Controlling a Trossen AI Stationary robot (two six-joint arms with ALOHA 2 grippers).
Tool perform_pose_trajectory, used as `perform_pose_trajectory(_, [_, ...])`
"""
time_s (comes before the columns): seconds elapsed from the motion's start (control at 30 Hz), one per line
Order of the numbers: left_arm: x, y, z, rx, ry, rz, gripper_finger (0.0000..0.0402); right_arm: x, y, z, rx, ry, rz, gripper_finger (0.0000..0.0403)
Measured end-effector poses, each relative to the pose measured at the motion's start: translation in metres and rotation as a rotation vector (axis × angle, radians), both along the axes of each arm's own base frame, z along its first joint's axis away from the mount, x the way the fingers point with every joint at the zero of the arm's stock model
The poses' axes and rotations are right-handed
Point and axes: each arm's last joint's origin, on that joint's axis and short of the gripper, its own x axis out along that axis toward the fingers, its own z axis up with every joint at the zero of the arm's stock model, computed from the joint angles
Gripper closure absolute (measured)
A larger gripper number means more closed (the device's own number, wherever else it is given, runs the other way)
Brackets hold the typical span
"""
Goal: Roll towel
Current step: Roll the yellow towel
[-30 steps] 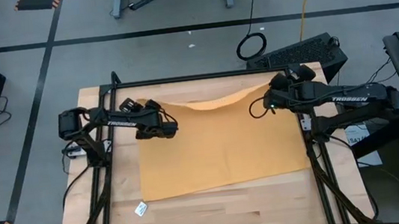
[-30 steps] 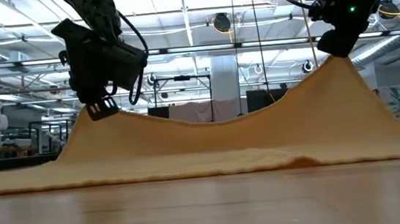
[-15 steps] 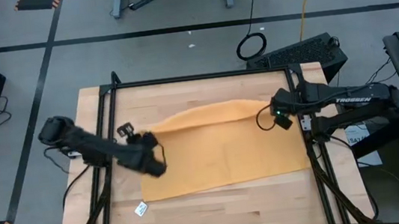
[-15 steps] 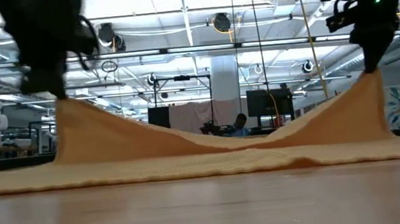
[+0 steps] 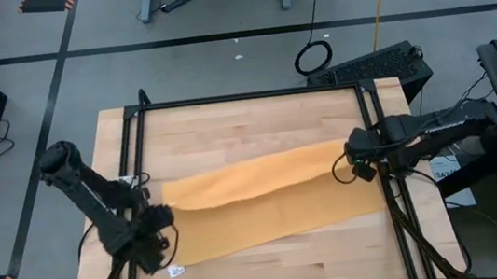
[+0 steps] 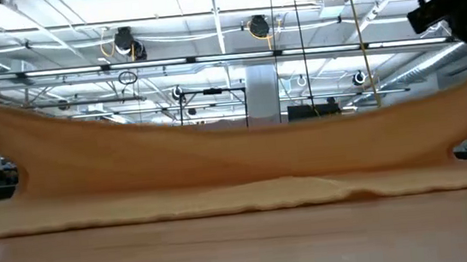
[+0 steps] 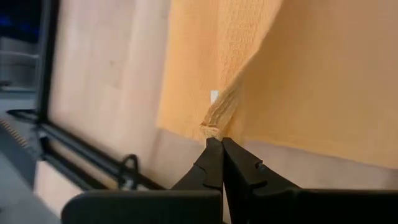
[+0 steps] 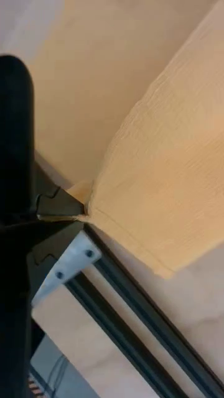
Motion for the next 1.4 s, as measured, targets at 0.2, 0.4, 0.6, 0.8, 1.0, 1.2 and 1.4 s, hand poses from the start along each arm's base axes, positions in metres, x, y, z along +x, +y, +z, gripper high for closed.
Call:
perform_pose_trajectory(0.2, [-0.015, -0.022, -0.002, -0.088, -0.096, -0.033, 0.0400, 0.000, 0.016, -0.001, 0.027, -0.027, 0.004, 0.0403])
perform_pose_trajectory(0.4, [-0.026, -0.037, -0.006, -0.142, -0.134, -0.067, 0.0400, 0.002, 0.036, -0.005, 0.065, -0.002, 0.026, 0.0403])
perform_pose_trajectory(0.6, [-0.029, -0.053, -0.007, -0.246, -0.216, -0.126, 0.0400, -0.002, 0.051, -0.008, 0.108, 0.064, 0.076, 0.0403])
perform_pose_trajectory(0.8, [-0.034, -0.058, -0.009, -0.293, -0.200, -0.090, 0.0400, 0.002, 0.069, -0.014, 0.129, 0.060, 0.075, 0.0403])
perform_pose_trajectory(1.0, [-0.033, -0.068, -0.009, -0.383, -0.235, -0.099, 0.0400, 0.004, 0.086, -0.025, 0.128, 0.151, 0.138, 0.0403])
perform_pose_trajectory(1.2, [-0.030, -0.077, -0.014, -0.423, -0.251, -0.100, 0.0400, 0.006, 0.100, -0.033, 0.124, 0.198, 0.198, 0.0403])
perform_pose_trajectory(1.4, [-0.030, -0.080, -0.020, -0.407, -0.226, -0.101, 0.0400, 0.006, 0.108, -0.038, 0.125, 0.226, 0.228, 0.0403])
